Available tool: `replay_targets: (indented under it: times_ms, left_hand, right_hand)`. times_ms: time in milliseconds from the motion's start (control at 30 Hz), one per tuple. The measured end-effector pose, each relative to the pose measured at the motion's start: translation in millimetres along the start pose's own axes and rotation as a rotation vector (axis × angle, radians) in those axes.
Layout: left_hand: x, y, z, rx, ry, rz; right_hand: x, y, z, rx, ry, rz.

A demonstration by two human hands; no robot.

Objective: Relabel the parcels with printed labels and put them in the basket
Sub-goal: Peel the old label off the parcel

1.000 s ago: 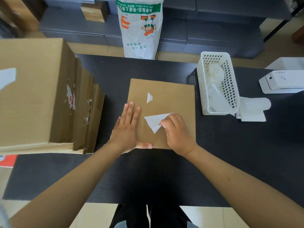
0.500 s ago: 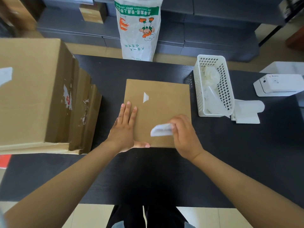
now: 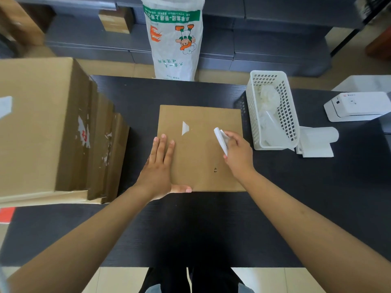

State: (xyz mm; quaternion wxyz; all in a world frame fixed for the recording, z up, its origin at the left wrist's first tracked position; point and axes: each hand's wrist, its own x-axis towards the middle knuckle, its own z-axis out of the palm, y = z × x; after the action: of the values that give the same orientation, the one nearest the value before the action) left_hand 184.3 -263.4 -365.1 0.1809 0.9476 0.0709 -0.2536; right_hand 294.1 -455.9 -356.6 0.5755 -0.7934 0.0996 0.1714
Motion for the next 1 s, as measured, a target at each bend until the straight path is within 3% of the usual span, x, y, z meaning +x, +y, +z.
replay_targets:
  times_ms: [200,567,733,833,1000]
  left_hand:
    - [0.3,-0.9,-0.9,0.006,-0.011,0.010]
    - [0.7,-0.7,-2.7,0.030,-0.032,0.017]
    - [0.5,4.5,-4.5,0.121,-0.029,-0.009]
    - [3.0,8.5,-6.7,0.175,-0.034,-0.030]
    - [5.2,16.6,-11.6,0.162,-0.036,-0.060]
  right_hand:
    - [6.9,-6.0,-5.1,-0.012,0.113,0.099]
    - [3.2,-9.0,-3.8,-0.217,0.199,-0.066]
    - [1.6,-6.4,-7.6,-0.089,0.153,-0.013]
    - [4.8,-3.8,-11.3,-0.161,0.107,-0.058]
    - [17.6,-5.6,-25.8,-0.251,0.165,-0.046]
